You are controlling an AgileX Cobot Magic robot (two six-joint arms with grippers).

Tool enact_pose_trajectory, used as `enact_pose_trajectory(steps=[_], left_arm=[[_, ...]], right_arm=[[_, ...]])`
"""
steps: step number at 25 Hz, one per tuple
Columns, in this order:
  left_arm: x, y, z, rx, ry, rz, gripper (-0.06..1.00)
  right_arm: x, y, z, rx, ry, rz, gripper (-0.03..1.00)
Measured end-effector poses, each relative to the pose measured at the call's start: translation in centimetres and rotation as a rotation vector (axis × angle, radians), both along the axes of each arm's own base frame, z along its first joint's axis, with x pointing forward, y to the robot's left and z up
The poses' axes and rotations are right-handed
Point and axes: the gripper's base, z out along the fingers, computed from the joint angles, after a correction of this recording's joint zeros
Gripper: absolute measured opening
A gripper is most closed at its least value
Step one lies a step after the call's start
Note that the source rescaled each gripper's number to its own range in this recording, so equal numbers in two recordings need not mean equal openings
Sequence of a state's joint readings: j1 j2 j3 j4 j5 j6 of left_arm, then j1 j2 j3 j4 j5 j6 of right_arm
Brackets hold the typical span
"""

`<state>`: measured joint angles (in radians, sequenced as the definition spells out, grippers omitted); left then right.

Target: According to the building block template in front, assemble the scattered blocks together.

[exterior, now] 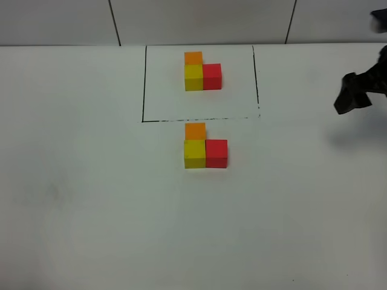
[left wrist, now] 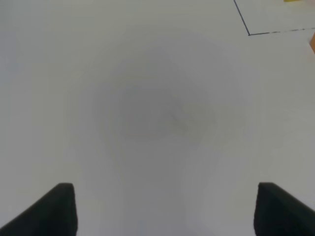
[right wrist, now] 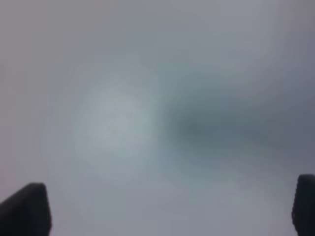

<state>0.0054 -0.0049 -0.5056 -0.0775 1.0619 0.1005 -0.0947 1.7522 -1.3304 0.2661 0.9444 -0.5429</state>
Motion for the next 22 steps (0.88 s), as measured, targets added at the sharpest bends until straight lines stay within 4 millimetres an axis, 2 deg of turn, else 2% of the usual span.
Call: enact_pose_trajectory(steps=[2,5,8,11,17,22], left_arm=[[0.0,0.0,0.0,0.000,0.000,0.000,0.77],[0.0,0.0,0.0,0.000,0.000,0.000,0.77],[0.0,0.0,0.0,0.000,0.000,0.000,0.77],[0.0,0.0,0.0,0.001,0.000,-0.001,0.77],[0.0,0.2,0.0,0.022,0.000,0.014,0.77],[0.0,0.2,0.0,0.023,0.000,0.015,0.77]], right_arm=[[-2.7,-1.3,1.0,0.002,-0.033,-0.081,1.00],[-6.8,-2.0,2.7,0.014,-0.061,-0.168,1.00],[-11.2,-1.6,4.8,0.012,-0.111,-0.225,1.00],[-15.5,-1.2,5.9,-0.017,-0.142,-0.263,1.00],[-23.8,0.3,6.2,-0.038,-0.222,-0.291,1.00],[-27.7,1.7,5.2,-0.014,-0.311,-0.245,1.00]])
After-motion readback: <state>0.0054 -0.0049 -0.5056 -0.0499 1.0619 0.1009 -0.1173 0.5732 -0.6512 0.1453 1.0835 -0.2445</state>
